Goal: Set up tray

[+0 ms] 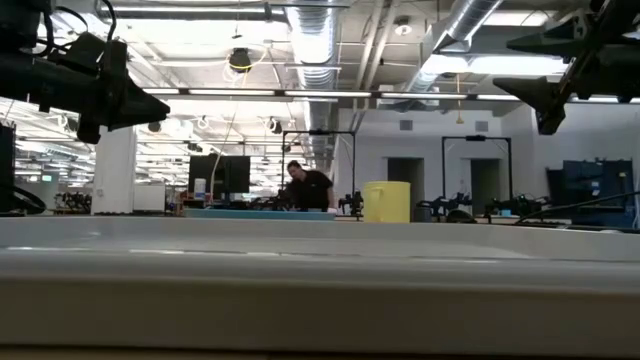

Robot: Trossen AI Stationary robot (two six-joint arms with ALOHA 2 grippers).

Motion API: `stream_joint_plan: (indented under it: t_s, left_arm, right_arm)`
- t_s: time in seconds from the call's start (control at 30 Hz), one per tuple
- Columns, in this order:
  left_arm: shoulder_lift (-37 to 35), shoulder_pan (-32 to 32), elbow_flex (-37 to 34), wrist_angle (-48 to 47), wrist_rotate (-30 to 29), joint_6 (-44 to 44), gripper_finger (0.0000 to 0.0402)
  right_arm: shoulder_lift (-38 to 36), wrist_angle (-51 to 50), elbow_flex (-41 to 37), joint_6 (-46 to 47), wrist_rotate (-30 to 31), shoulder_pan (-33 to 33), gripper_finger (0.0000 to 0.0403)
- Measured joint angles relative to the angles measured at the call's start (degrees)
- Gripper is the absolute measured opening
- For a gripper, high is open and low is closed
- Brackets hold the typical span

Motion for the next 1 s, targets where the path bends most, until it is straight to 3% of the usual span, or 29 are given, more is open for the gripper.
stream_joint_plan:
  t_s: [1.0]
  left_arm:
    - [0.0, 0.02, 0.0, 0.22, 1.18, -0.61, 0.0077]
  right_arm:
    - [-0.01, -0.01, 0.01, 0.0, -0.01, 0.01, 0.0242]
